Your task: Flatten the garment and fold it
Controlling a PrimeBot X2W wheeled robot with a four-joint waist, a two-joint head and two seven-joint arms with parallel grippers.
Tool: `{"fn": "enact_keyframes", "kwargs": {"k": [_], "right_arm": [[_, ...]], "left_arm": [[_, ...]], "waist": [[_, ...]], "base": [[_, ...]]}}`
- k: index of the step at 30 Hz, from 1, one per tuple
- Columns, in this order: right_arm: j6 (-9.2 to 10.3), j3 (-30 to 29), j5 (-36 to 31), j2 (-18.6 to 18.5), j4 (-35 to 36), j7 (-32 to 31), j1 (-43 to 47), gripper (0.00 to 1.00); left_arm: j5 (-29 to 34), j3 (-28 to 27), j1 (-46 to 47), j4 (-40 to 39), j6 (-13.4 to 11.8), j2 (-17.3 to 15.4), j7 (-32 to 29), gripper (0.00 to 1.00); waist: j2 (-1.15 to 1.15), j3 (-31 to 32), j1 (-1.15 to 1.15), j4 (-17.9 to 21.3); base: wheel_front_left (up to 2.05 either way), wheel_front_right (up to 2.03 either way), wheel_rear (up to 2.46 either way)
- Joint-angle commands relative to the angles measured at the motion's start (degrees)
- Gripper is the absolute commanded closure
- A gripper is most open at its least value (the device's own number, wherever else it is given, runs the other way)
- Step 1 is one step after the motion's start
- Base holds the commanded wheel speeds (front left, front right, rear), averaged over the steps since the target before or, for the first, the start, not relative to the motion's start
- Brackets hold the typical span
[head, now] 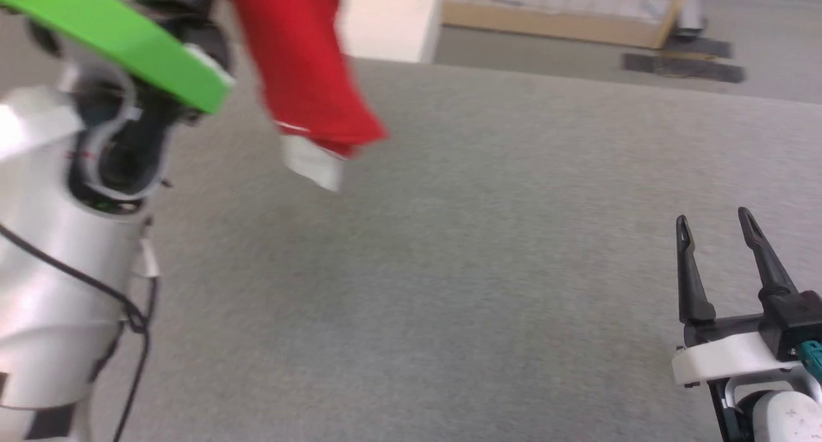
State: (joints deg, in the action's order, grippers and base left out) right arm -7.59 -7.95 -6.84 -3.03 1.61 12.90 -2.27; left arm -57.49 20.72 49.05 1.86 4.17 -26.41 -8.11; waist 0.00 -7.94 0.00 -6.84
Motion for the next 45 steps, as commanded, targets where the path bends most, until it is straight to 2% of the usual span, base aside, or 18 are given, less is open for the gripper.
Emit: {"fn": "enact_keyframes", "kwargs": {"k": [1, 6, 10, 13, 18, 19, 20, 21, 26, 29, 33, 36, 39, 43, 45], "right_arm": [[0.1, 0.0, 0.1, 0.1, -0.2, 0.4, -0.1, 0.0], [0.1, -0.4, 1.5, 0.1, -0.6, 0.5, -0.8, 0.0], [0.1, -0.9, 2.4, 0.1, -0.9, 0.7, -1.6, 0.0], [0.1, -0.8, 2.9, 0.1, -1.2, 0.9, -2.1, 0.0], [0.1, 0.5, 3.3, 0.1, -2.5, 1.2, -2.4, 0.0], [0.1, 0.9, 3.3, 0.1, -2.9, 1.3, -2.4, 0.0], [0.1, 1.4, 3.2, 0.1, -3.3, 1.3, -2.5, 0.0], [0.1, 1.7, 3.2, 0.1, -3.5, 1.3, -2.5, 0.0], [0.1, 2.3, 2.4, 0.1, -4.7, 1.3, -2.2, 0.0], [0.1, 2.3, 1.7, 0.1, -5.2, 0.9, -1.6, 0.0], [0.1, 2.2, 1.1, 0.1, -5.8, 0.3, -0.4, 0.0], [0.1, 1.8, 1.1, 0.1, -5.8, -0.2, 0.7, 0.0], [0.1, 1.3, 1.2, 0.1, -5.7, -0.6, 1.9, 0.0], [0.1, 1.1, 1.6, 0.1, -5.6, -1.1, 3.7, 0.0], [0.1, 0.9, 1.8, 0.1, -5.5, -1.3, 4.5, 0.0]], "left_arm": [[1.0, 0.9, 0.6, -1.4, -0.8, 1.0, -0.4, 1.0], [2.0, 4.7, -1.0, -3.2, -1.8, 4.8, -0.2, 1.0], [2.0, 7.4, -5.3, -0.8, -2.1, 8.2, 1.9, 1.0], [1.5, 9.2, -10.0, 3.9, -1.8, 9.5, 3.2, 1.0], [5.2, 14.2, -16.4, 17.5, -1.0, 8.4, 4.2, 1.0], [6.7, 15.6, -16.9, 20.0, -0.7, 8.1, 4.4, 0.86], [8.8, 17.0, -17.3, 23.0, -0.8, 7.7, 5.3, 0.32], [10.4, 18.1, -17.5, 25.3, -1.1, 7.7, 6.1, 0.0], [14.6, 20.6, -17.0, 33.7, -0.4, 9.6, 12.6, 0.0], [16.3, 20.9, -16.2, 35.5, -0.1, 10.2, 17.6, 0.0], [18.8, 20.1, -16.2, 34.8, -0.9, 9.8, 22.1, 0.0], [21.1, 17.8, -17.7, 30.4, -2.5, 8.6, 23.0, 0.0], [24.4, 12.9, -20.9, 21.9, -4.8, 7.3, 23.1, 0.0], [29.8, 7.0, -29.4, 10.4, -7.2, 5.5, 23.1, 0.0], [31.5, 4.5, -34.0, 6.2, -8.6, 5.7, 23.1, 0.0]], "waist": [[0.0, 1.7, 0.0, 5.5], [0.0, -0.5, 0.0, 9.8], [0.0, -2.6, 0.0, 12.6], [0.0, -4.3, 0.0, 14.2], [0.0, -6.2, 0.0, 15.1], [0.0, -6.3, 0.0, 15.1], [0.0, -6.4, 0.0, 14.9], [0.0, -6.5, 0.0, 14.8], [0.0, -5.3, 0.0, 12.4], [0.0, -3.4, 0.0, 10.7], [0.0, 0.3, 0.0, 8.2], [0.0, 2.8, 0.0, 6.0], [0.0, 4.6, 0.0, 4.0], [0.0, 6.5, 0.0, 1.7], [0.0, 7.1, 0.0, 0.9]], "base": [[0.0, 0.0, 0.0], [0.0, 0.0, 0.0], [0.0, 0.0, 0.0], [0.0, 0.0, 0.0], [0.0, 0.0, 0.0], [0.0, 0.0, 0.0], [0.0, 0.0, 0.0], [0.0, 0.0, 0.0], [0.0, 0.0, 0.0], [0.0, 0.0, 0.0], [0.0, 0.0, 0.0], [0.0, 0.0, 0.0], [0.0, 0.0, 0.0], [0.0, 0.0, 0.0], [0.0, 0.0, 0.0]]}}
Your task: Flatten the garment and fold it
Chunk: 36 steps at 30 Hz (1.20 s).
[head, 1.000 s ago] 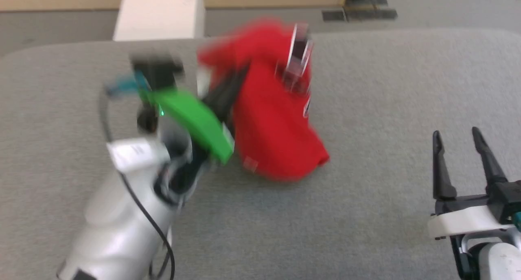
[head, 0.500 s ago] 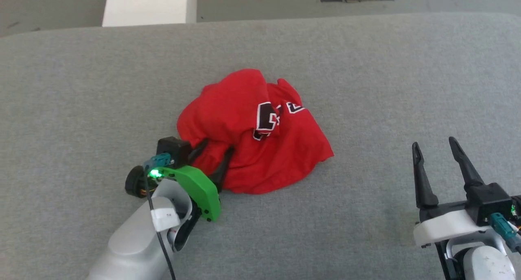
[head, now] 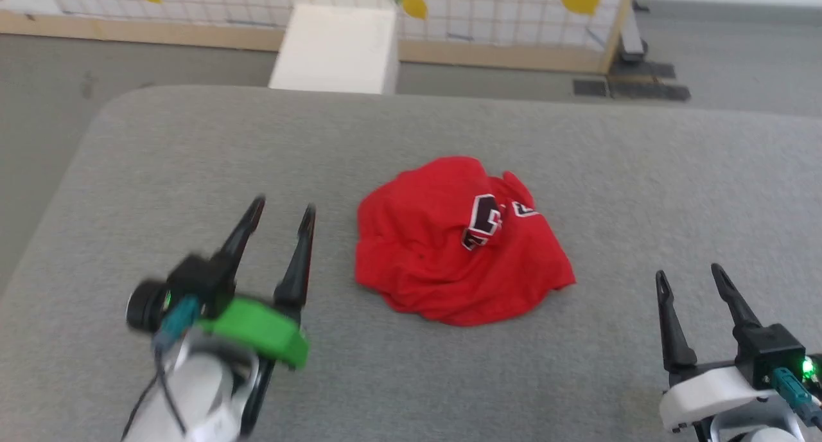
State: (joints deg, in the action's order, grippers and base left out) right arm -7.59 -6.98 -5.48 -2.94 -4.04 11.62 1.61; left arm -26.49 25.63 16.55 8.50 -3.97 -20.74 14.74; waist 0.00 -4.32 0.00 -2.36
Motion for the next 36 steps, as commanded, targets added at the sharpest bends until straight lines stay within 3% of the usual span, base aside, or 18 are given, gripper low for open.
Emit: {"fn": "enact_keyframes", "kwargs": {"k": [1, 6, 13, 27, 33, 36], "right_arm": [[0.1, -0.2, 0.5, 0.1, 0.2, -0.1, 0.9, 0.0], [0.1, -0.2, 1.3, 0.1, 0.1, -0.4, 2.5, 0.0], [0.1, 0.2, 2.0, 0.1, -0.4, -0.4, 3.8, 0.0], [0.1, 0.9, 1.1, -0.3, 0.7, -2.1, 2.5, 0.0], [0.1, 11.9, 5.4, -7.7, 1.1, -11.0, -1.1, 0.0], [0.1, 20.9, 11.5, -13.2, 1.3, -19.0, -4.7, 0.0]], "left_arm": [[1.2, -1.4, -3.5, -2.2, -0.9, 0.1, 0.2, 0.0], [4.2, -5.1, -14.1, -8.7, -2.9, 2.0, 0.3, 0.0], [8.9, -7.0, -21.7, -11.4, -4.4, 4.8, 0.3, 0.0], [12.3, -9.0, -21.0, -11.0, -0.7, 9.5, 0.3, 0.0], [12.8, -8.3, -19.1, -9.1, 0.7, 11.8, 0.3, 0.0], [13.2, -8.3, -17.6, -8.5, 1.5, 13.1, 0.3, 0.0]], "waist": [[0.0, 3.7, 0.0, -3.8], [0.0, 4.8, 0.0, -4.9], [0.0, 5.4, 0.0, -5.1], [0.0, 1.9, 0.0, -6.4], [0.0, -1.5, 0.0, -8.5], [0.0, -3.4, 0.0, -10.4]], "base": [[0.0, 0.0, 0.0], [0.0, 0.0, 0.0], [0.0, 0.0, 0.0], [0.0, 0.0, 0.0], [0.0, 0.0, 0.0], [0.0, 0.0, 0.0]]}}
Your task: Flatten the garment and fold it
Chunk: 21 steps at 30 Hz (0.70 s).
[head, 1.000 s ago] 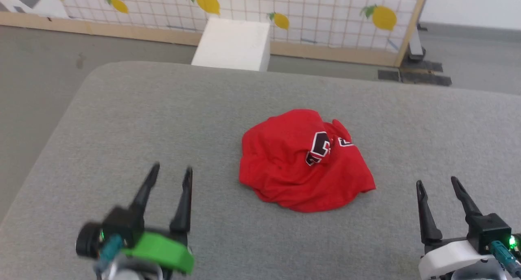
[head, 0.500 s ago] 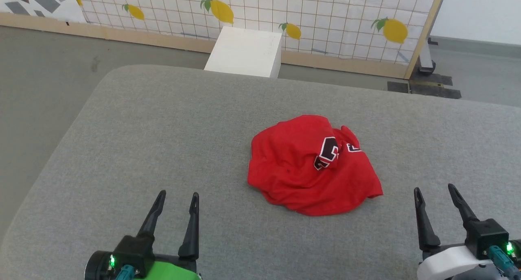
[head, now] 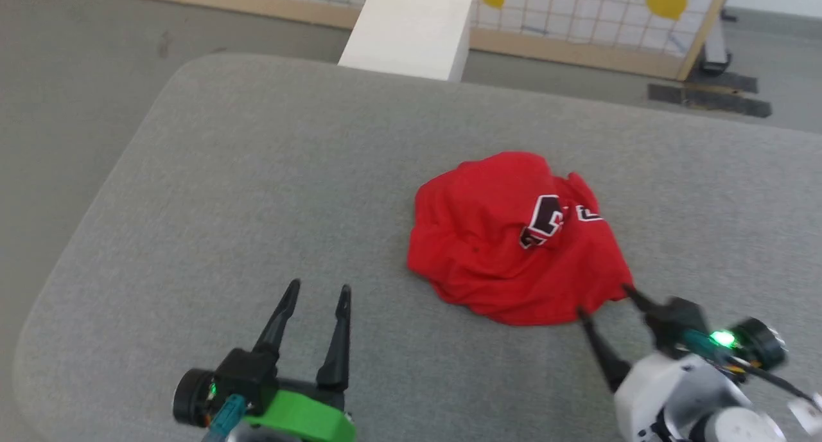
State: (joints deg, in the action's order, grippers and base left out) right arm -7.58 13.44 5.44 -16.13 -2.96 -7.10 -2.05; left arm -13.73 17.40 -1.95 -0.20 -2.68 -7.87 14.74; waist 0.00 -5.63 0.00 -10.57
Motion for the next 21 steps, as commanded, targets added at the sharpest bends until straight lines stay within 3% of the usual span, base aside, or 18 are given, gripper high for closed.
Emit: {"fn": "enact_keyframes", "kwargs": {"k": [1, 7, 13, 18, 20, 21], "right_arm": [[0.09, 2.7, 1.9, -1.7, 0.4, -2.5, -2.4, 0.0], [0.09, 14.8, 11.0, -9.8, -2.6, -15.6, -12.0, 0.0], [0.09, 20.7, 16.5, -12.9, -8.0, -22.0, -17.5, 0.0], [0.09, 25.0, 18.5, -14.5, -11.5, -23.8, -19.7, 0.0], [0.09, 26.8, 20.0, -15.1, -13.6, -23.7, -19.8, 1.0], [0.09, 27.1, 20.5, -15.3, -13.9, -23.4, -19.7, 1.0]], "left_arm": [[0.6, 0.0, 1.2, 0.3, 0.5, 0.6, 0.3, 0.0], [1.2, -0.2, 3.2, 1.4, 2.2, 2.4, 0.3, 0.0], [1.3, -0.6, 4.4, 2.5, 3.3, 3.7, 0.3, 0.0], [1.4, -1.4, 4.3, 3.2, 4.1, 4.2, 0.3, 0.0], [1.7, -1.8, 4.1, 3.7, 4.3, 4.4, 0.3, 0.0], [1.7, -2.0, 4.0, 3.9, 4.3, 4.5, 0.3, 0.0]], "waist": [[0.0, -2.6, 0.0, -2.7], [0.0, -5.3, 0.0, -6.8], [0.0, -6.6, 0.0, -10.5], [0.0, -6.9, 0.0, -11.6], [0.0, -6.4, 0.0, -11.5], [0.0, -6.0, 0.0, -11.2]], "base": [[0.0, 0.0, 0.0], [0.0, 0.0, 0.0], [0.0, 0.0, 0.0], [0.0, 0.0, 0.0], [0.0, 0.0, 0.0], [0.0, 0.0, 0.0]]}}
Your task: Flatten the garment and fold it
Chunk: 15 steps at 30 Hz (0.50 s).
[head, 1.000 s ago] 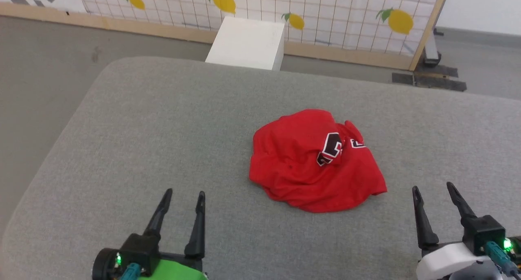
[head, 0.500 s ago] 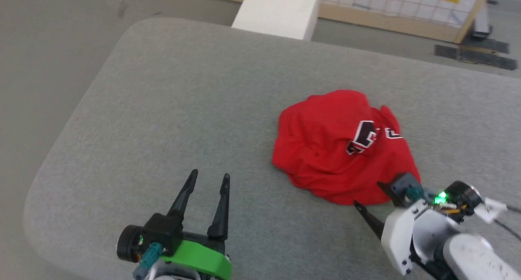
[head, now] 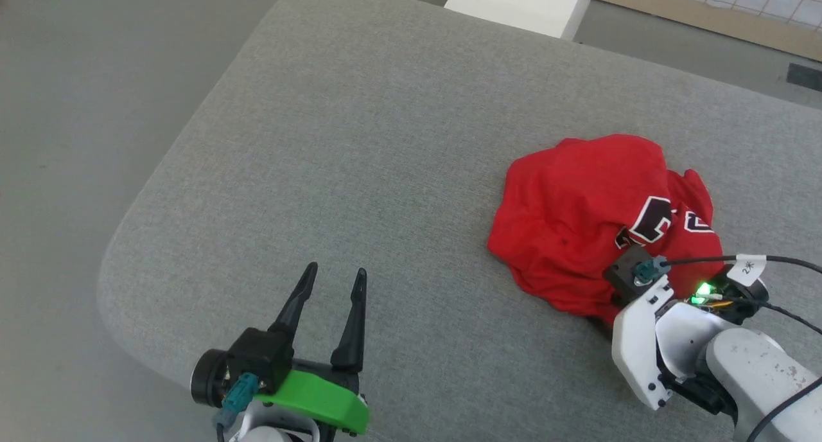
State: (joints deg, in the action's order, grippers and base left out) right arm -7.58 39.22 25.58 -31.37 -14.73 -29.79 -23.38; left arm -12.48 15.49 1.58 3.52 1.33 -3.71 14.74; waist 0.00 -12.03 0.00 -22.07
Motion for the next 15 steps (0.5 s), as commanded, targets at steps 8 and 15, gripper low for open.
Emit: {"fn": "enact_keyframes", "kwargs": {"k": [8, 15], "right_arm": [[0.09, -1.8, 4.1, -3.4, 1.8, 1.8, 6.3, 1.0], [0.09, -10.9, 7.3, -9.9, 8.8, -1.3, 17.5, 1.0]], "left_arm": [[0.9, -3.0, -1.1, 1.2, 1.2, 0.5, 0.3, 0.0], [1.6, -5.2, -2.8, 1.5, 2.5, 0.4, 0.3, 0.0]], "waist": [[0.0, 5.0, 0.0, 6.3], [0.0, 9.0, 0.0, 12.8]], "base": [[0.0, 0.0, 0.0], [0.0, 0.0, 0.0]]}}
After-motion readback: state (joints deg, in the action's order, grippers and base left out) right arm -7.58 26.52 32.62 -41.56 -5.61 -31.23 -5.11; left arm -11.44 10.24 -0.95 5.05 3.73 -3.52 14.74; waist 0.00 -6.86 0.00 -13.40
